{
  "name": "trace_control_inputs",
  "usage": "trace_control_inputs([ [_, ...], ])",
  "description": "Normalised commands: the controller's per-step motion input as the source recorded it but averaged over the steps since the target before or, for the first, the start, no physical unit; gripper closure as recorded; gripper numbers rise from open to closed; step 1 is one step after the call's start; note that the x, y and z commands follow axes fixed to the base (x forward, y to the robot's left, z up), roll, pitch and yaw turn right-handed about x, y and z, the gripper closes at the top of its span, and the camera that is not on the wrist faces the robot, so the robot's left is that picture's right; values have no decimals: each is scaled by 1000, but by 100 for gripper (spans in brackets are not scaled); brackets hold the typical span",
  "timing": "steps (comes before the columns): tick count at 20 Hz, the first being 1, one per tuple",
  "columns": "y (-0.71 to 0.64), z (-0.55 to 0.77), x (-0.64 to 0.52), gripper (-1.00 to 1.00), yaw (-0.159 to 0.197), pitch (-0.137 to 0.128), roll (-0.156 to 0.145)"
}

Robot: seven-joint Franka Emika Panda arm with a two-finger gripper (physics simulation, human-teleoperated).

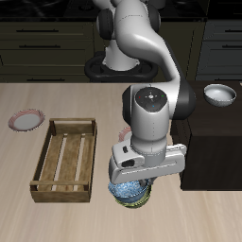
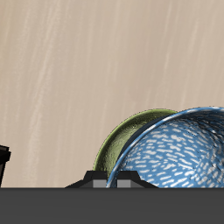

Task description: Stack the blue bowl on the green bowl

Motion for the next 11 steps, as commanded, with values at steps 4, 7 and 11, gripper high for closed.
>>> trace_control_inputs([
  [4, 157, -132, -202, -100, 24, 34, 21],
  [7, 10, 118, -32, -100, -2, -16, 9],
  [11, -19, 498, -234, -100, -60, -64, 44],
])
